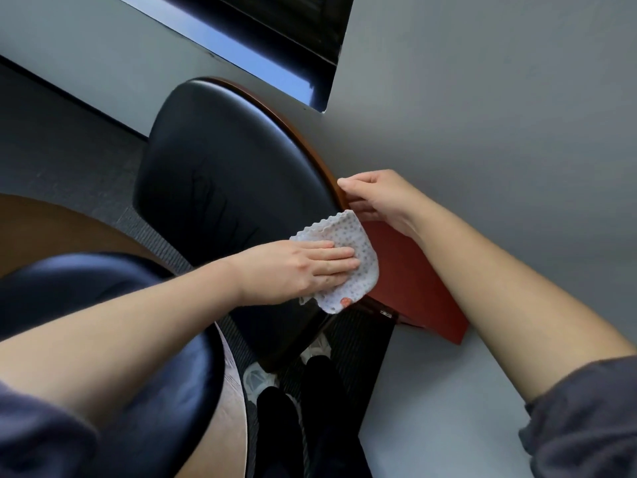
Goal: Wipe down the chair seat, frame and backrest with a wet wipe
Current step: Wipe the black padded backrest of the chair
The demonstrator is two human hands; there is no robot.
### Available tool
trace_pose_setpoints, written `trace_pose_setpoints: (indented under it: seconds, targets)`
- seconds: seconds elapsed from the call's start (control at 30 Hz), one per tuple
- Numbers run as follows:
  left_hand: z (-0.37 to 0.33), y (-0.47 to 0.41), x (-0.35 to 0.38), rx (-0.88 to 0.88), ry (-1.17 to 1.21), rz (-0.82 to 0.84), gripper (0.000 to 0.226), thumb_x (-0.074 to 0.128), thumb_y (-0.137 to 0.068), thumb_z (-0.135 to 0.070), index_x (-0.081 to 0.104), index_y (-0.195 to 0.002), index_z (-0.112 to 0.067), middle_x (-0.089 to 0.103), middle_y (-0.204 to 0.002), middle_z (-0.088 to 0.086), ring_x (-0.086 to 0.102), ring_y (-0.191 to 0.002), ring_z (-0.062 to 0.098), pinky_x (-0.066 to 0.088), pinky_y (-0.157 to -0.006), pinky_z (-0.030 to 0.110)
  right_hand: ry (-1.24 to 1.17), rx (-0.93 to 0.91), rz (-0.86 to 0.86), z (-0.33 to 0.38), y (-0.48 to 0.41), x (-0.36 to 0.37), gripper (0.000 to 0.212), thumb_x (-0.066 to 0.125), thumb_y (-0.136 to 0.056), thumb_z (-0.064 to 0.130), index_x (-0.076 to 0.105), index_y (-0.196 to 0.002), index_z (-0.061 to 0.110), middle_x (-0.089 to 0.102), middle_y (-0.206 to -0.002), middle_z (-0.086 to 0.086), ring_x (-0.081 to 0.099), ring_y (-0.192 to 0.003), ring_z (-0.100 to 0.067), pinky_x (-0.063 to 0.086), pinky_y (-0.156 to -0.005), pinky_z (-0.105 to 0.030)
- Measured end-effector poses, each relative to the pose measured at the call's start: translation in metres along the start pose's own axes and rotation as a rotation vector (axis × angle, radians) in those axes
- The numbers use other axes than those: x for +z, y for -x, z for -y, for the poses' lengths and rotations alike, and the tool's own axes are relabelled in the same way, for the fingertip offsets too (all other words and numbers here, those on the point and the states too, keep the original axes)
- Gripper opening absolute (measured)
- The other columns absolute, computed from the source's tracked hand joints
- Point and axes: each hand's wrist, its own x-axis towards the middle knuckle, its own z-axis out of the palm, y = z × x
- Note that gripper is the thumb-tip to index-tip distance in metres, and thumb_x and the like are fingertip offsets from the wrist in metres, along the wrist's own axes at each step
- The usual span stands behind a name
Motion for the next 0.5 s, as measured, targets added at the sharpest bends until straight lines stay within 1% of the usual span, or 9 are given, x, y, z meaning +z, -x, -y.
trace_pose_setpoints:
  seconds: [0.07, 0.1, 0.17, 0.2, 0.27, 0.33, 0.4, 0.43, 0.5]
  targets:
    - [0.014, 0.013, -0.010, 0.015, -0.008, 0.012, 0.045, 0.032, -0.098, -0.013, 0.052, -0.138, -0.003, 0.040, -0.151, 0.014, 0.034, -0.142, 0.027, 0.031, -0.116, 0.044, 0.021, -0.031, -0.035, 0.004, -0.009, 0.005, 0.021, 0.059, -0.094, 0.029, 0.070, -0.095, 0.012, 0.067, -0.089, -0.007, 0.061, -0.079, -0.017, 0.050, -0.068, -0.026]
    - [0.023, 0.024, -0.015, -0.030, -0.016, 0.003, 0.046, 0.032, -0.098, -0.013, 0.051, -0.139, -0.003, 0.040, -0.151, 0.014, 0.033, -0.143, 0.027, 0.029, -0.117, 0.044, 0.045, -0.056, -0.069, 0.006, -0.016, 0.009, 0.020, 0.059, -0.093, 0.030, 0.071, -0.092, 0.014, 0.066, -0.087, -0.005, 0.060, -0.078, -0.016, 0.049, -0.070, -0.028]
    - [0.043, 0.050, -0.028, -0.202, -0.035, -0.049, 0.050, 0.034, -0.093, -0.007, 0.047, -0.141, -0.003, 0.039, -0.152, 0.014, 0.033, -0.143, 0.028, 0.026, -0.118, 0.043, 0.118, -0.110, -0.152, 0.014, -0.032, 0.020, 0.020, 0.059, -0.091, 0.032, 0.073, -0.094, 0.018, 0.069, -0.083, 0.004, 0.062, -0.077, -0.013, 0.049, -0.075, -0.031]
    - [0.053, 0.064, -0.032, -0.311, -0.041, -0.086, 0.053, 0.037, -0.089, -0.001, 0.046, -0.141, -0.002, 0.040, -0.151, 0.015, 0.033, -0.142, 0.029, 0.027, -0.118, 0.044, 0.155, -0.131, -0.191, 0.020, -0.039, 0.025, 0.021, 0.058, -0.091, 0.031, 0.074, -0.097, 0.019, 0.070, -0.085, 0.006, 0.064, -0.080, -0.013, 0.050, -0.078, -0.032]
    - [0.071, 0.087, -0.039, -0.576, -0.035, -0.206, 0.057, 0.043, -0.080, 0.011, 0.052, -0.136, 0.002, 0.045, -0.146, 0.019, 0.040, -0.138, 0.033, 0.033, -0.114, 0.045, 0.226, -0.179, -0.237, 0.038, -0.049, 0.038, 0.024, 0.053, -0.094, 0.029, 0.073, -0.104, 0.018, 0.071, -0.098, 0.006, 0.065, -0.096, -0.014, 0.050, -0.087, -0.031]
    - [0.086, 0.103, -0.044, -0.928, 0.017, -0.402, 0.057, 0.045, -0.078, 0.012, 0.056, -0.132, 0.000, 0.049, -0.144, 0.017, 0.045, -0.135, 0.031, 0.037, -0.110, 0.041, 0.310, -0.242, -0.219, 0.057, -0.056, 0.051, 0.028, 0.047, -0.098, 0.030, 0.067, -0.114, 0.020, 0.066, -0.113, 0.007, 0.058, -0.112, -0.014, 0.043, -0.095, -0.027]
    - [0.100, 0.110, -0.052, -1.290, 0.128, -0.601, 0.057, 0.042, -0.081, 0.008, 0.055, -0.135, -0.005, 0.050, -0.144, 0.015, 0.044, -0.136, 0.028, 0.035, -0.110, 0.033, 0.447, -0.293, -0.170, 0.069, -0.064, 0.063, 0.038, 0.041, -0.101, 0.035, 0.053, -0.134, 0.021, 0.057, -0.132, 0.004, 0.049, -0.125, -0.017, 0.034, -0.100, -0.025]
    - [0.109, 0.113, -0.055, -1.437, 0.184, -0.675, 0.057, 0.039, -0.083, 0.008, 0.054, -0.136, -0.005, 0.052, -0.141, 0.016, 0.046, -0.134, 0.031, 0.035, -0.108, 0.032, 0.522, -0.300, -0.151, 0.070, -0.068, 0.068, 0.044, 0.038, -0.101, 0.039, 0.043, -0.142, 0.022, 0.052, -0.139, 0.000, 0.046, -0.128, -0.020, 0.034, -0.101, -0.027]
    - [0.125, 0.114, -0.058, -1.629, 0.271, -0.746, 0.054, 0.035, -0.085, 0.007, 0.051, -0.135, -0.005, 0.059, -0.129, 0.021, 0.049, -0.125, 0.040, 0.038, -0.099, 0.037, 0.640, -0.291, -0.141, 0.066, -0.072, 0.074, 0.048, 0.031, -0.102, 0.043, 0.029, -0.148, 0.028, 0.049, -0.142, -0.005, 0.047, -0.127, -0.028, 0.037, -0.099, -0.035]
